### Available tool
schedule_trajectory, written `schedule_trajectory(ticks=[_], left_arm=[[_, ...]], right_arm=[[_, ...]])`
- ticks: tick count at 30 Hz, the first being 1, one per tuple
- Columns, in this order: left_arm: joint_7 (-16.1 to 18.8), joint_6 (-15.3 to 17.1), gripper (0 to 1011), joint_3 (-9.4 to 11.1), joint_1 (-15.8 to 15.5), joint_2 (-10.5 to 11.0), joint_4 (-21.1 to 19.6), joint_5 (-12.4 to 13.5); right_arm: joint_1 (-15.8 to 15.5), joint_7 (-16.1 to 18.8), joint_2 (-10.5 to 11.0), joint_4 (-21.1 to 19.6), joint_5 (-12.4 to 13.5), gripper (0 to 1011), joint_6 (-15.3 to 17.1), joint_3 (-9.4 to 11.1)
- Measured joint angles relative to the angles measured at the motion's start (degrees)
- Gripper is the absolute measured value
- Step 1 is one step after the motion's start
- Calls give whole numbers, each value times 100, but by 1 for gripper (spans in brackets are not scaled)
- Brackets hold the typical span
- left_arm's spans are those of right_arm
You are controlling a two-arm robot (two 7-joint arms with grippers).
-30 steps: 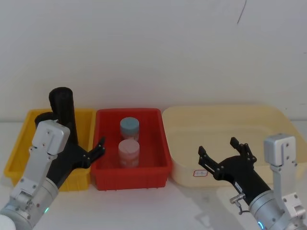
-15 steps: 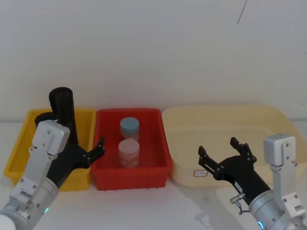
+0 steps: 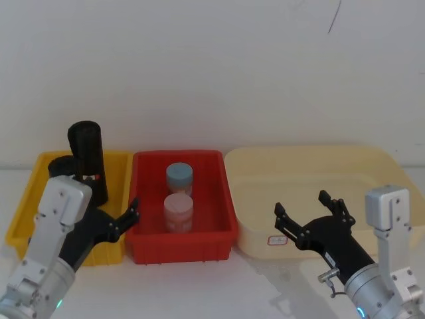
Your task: Pick up the garbage bag with the one hand and transfer it to the other hand.
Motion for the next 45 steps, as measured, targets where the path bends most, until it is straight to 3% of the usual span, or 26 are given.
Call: schedule_trajectory(ticks=[12,23,45], left_arm=[[311,102,1000,-185,537,65,-443,69],[428,94,1000,-425,841,99,-655,14],[16,183,1000,-1034,1052,352,-694,-533]], right_arm=[[0,0,0,0,0,1001,0,0],[0,0,0,0,0,1001,0,0],[0,0,0,0,0,1001,0,0]])
